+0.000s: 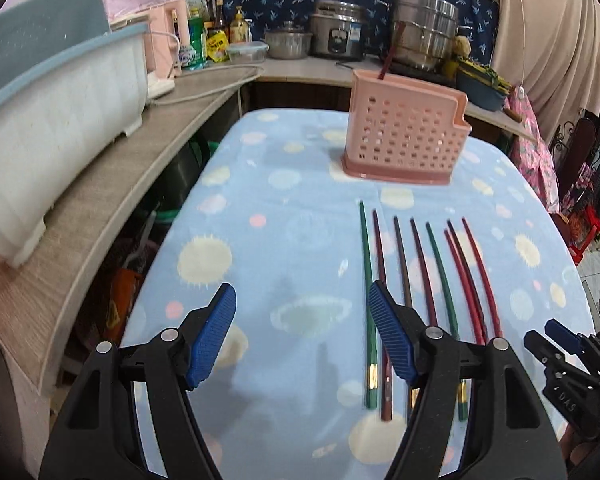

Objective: Organize utensils
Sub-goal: 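Move both open tools back down over the remaining chopsticks, then grasp a red chopstick with right tool while left tool grasps a green chopstick, then lift both chopsticks into the pink holder and open both tools, then move both open tools back down over the remaining chopsticks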

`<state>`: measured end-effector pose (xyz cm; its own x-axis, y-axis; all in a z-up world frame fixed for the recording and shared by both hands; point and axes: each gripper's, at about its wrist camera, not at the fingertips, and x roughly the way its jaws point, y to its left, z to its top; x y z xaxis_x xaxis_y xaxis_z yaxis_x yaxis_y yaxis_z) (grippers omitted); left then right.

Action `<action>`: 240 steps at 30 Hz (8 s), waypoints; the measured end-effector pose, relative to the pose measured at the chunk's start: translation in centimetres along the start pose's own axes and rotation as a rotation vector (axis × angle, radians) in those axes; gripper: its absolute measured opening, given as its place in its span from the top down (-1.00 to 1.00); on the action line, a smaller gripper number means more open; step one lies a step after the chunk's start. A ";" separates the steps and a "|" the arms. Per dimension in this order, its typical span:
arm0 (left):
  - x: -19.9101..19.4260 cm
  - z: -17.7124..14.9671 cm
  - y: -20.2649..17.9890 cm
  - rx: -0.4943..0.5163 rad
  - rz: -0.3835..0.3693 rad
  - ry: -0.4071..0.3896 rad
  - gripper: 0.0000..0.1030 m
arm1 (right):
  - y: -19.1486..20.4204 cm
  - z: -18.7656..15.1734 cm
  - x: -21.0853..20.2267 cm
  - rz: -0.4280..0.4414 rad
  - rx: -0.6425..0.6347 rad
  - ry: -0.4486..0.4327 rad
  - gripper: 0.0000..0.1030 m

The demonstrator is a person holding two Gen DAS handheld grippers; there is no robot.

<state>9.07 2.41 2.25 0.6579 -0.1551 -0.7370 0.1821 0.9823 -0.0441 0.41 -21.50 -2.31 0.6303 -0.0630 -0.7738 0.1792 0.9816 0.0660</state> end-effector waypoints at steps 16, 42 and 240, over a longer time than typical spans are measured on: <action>0.8 -3.4 -1.7 0.043 0.015 0.041 -0.26 | 0.2 -2.7 1.8 0.044 0.025 0.072 0.68; 2.6 -5.8 -3.2 0.077 -0.016 0.119 -0.26 | -0.8 -3.4 1.7 0.023 0.034 0.075 0.87; 3.6 -3.4 -5.1 0.068 -0.001 0.139 0.29 | 1.3 -0.6 3.3 0.048 -0.072 0.105 0.56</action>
<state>8.01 -2.82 -2.49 0.5514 -0.1355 -0.8232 0.2346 0.9721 -0.0028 2.32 -20.33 -5.15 0.5537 -0.0003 -0.8327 0.0935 0.9937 0.0619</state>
